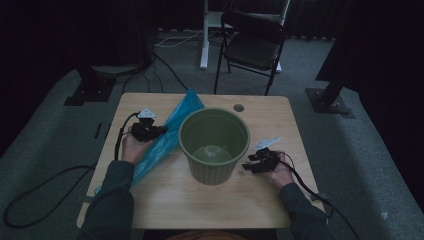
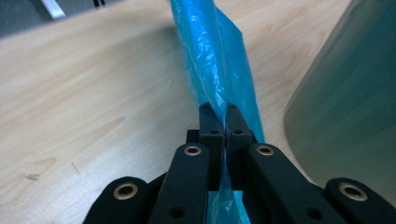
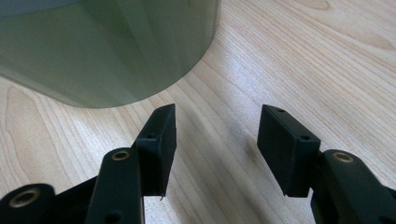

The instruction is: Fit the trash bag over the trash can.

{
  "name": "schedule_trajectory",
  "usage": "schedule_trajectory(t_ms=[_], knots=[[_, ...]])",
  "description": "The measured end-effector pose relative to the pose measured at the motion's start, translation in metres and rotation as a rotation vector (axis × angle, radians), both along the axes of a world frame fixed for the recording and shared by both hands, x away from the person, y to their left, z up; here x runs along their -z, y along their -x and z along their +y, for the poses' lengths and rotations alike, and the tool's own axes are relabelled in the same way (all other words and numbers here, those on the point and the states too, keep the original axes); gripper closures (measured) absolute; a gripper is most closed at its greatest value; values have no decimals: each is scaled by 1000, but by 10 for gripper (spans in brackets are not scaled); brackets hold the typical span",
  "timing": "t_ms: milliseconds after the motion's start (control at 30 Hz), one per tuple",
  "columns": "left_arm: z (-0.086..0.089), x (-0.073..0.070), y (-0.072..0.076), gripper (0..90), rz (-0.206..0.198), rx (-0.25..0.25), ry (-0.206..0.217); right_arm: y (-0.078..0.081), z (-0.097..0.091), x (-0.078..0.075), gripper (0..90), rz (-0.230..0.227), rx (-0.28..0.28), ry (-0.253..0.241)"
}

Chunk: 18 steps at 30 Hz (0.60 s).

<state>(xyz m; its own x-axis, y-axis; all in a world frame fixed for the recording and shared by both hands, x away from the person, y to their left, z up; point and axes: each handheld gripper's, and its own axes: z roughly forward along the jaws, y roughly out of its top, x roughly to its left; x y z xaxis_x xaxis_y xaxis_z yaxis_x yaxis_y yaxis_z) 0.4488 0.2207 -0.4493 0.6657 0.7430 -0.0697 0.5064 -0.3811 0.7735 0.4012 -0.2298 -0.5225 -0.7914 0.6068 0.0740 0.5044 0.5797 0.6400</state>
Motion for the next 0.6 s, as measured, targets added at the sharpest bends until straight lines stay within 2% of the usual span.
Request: schedule_trajectory(t_ms=[100, 133, 600], knots=[[1, -3, 2, 892, -8, 2, 0, 0, 0, 0, 465, 3, 1, 0], [3, -13, 9, 892, -36, 10, 5, 0, 0, 0, 465, 3, -1, 1], [7, -46, 30, 891, -123, 47, 54, 0, 1, 1, 465, 8, -5, 2]])
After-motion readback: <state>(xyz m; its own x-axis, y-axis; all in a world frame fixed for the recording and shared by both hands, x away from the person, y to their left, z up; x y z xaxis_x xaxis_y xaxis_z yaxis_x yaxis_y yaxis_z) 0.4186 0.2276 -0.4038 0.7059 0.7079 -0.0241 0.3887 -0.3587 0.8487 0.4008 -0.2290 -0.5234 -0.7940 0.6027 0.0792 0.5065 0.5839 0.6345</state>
